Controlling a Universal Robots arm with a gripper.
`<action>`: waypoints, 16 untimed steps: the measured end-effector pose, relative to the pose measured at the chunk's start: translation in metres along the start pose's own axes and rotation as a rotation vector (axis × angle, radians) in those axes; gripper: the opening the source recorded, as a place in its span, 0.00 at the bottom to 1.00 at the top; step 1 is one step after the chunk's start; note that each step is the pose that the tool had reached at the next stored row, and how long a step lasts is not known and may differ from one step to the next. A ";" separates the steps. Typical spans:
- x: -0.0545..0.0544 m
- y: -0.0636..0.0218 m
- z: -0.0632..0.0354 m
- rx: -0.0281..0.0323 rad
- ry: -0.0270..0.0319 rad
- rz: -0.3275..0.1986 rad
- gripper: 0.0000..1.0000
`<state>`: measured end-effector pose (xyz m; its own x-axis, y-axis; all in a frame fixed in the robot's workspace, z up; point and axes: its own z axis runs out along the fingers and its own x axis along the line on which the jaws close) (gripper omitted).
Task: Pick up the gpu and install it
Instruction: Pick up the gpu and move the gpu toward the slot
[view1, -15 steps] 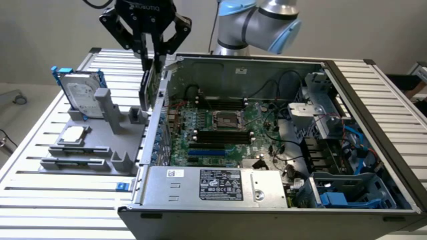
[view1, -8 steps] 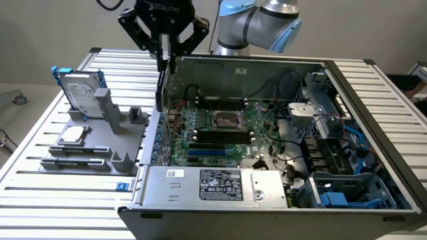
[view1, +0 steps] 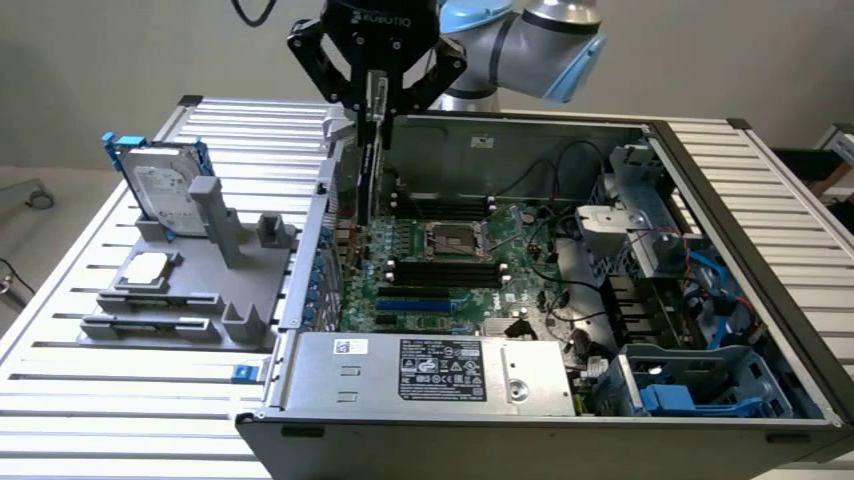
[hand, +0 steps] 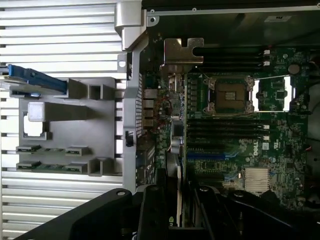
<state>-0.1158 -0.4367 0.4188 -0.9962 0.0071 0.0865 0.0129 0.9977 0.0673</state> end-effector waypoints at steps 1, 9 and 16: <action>-0.005 0.0000 -0.0001 0.0001 0.0001 0.000 0.27; -0.041 0.0001 0.0024 0.0001 0.0000 0.000 0.27; -0.072 0.0040 0.0119 0.0029 -0.0001 0.000 0.27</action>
<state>-0.0453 -0.4325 0.4010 -0.9962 0.0071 0.0864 0.0127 0.9978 0.0644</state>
